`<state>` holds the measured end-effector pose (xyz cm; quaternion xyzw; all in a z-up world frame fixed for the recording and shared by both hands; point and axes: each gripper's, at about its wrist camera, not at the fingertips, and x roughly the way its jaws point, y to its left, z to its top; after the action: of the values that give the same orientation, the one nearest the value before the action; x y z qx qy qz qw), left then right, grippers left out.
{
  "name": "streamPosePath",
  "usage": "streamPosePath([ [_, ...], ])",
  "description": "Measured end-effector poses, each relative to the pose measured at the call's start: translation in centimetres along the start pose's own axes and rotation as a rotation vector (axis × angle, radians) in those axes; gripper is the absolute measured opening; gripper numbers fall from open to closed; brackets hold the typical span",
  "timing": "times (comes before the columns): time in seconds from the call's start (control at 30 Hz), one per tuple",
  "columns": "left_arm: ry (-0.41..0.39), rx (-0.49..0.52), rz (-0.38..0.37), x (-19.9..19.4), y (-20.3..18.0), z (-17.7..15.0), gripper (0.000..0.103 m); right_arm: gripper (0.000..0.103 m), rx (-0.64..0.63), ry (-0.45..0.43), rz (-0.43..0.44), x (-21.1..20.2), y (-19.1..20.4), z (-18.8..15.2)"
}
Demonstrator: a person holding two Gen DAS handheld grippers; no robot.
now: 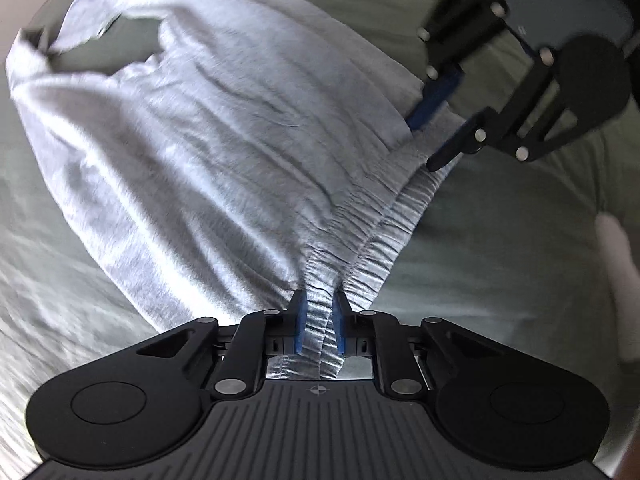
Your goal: Fold clothes
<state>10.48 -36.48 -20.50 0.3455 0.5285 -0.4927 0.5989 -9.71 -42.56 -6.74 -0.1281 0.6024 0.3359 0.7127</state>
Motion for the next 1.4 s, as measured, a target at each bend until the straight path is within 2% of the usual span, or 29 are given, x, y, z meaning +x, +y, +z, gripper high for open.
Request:
streamPosePath([
  [0.07,0.002,-0.037,-0.031,-0.1,0.5,0.0,0.003,0.018,0.009,-0.001,0.001,-0.1,-0.1,0.1],
  [0.13,0.002,-0.049,-0.051,-0.3,0.7,0.0,0.000,0.003,0.026,-0.004,0.014,-0.4,-0.4,0.1],
  [0.47,-0.031,0.005,-0.068,-3.1,-0.5,0.8,0.000,0.003,0.064,-0.040,0.025,-2.8,-1.1,0.4],
  [0.8,-0.026,0.095,0.023,-1.6,-1.4,0.0,0.003,0.003,0.080,-0.031,0.030,-3.0,-1.3,0.1],
  [0.87,-0.033,0.092,0.022,-2.2,-1.5,-0.1,0.005,0.003,0.082,-0.033,0.028,-3.1,-1.4,0.0],
  [0.9,-0.045,0.089,0.021,-2.4,-1.5,0.0,0.009,0.003,0.085,-0.034,0.027,-3.2,-1.4,0.0],
  [1.0,-0.078,0.108,0.063,-2.8,-1.8,0.1,0.040,0.003,0.103,-0.039,0.025,-3.5,-1.9,0.0],
  [1.03,-0.091,0.118,0.083,-2.9,-1.9,0.1,0.046,0.003,0.105,-0.040,0.022,-3.6,-2.0,0.0],
  [1.2,-0.099,0.146,0.104,-2.8,-2.6,0.4,0.048,0.003,0.114,-0.047,0.018,-3.7,-2.2,0.1],
  [1.4,-0.083,0.211,0.228,-1.9,-3.4,0.3,0.048,0.003,0.133,-0.064,0.033,-4.4,-2.4,0.2],
])
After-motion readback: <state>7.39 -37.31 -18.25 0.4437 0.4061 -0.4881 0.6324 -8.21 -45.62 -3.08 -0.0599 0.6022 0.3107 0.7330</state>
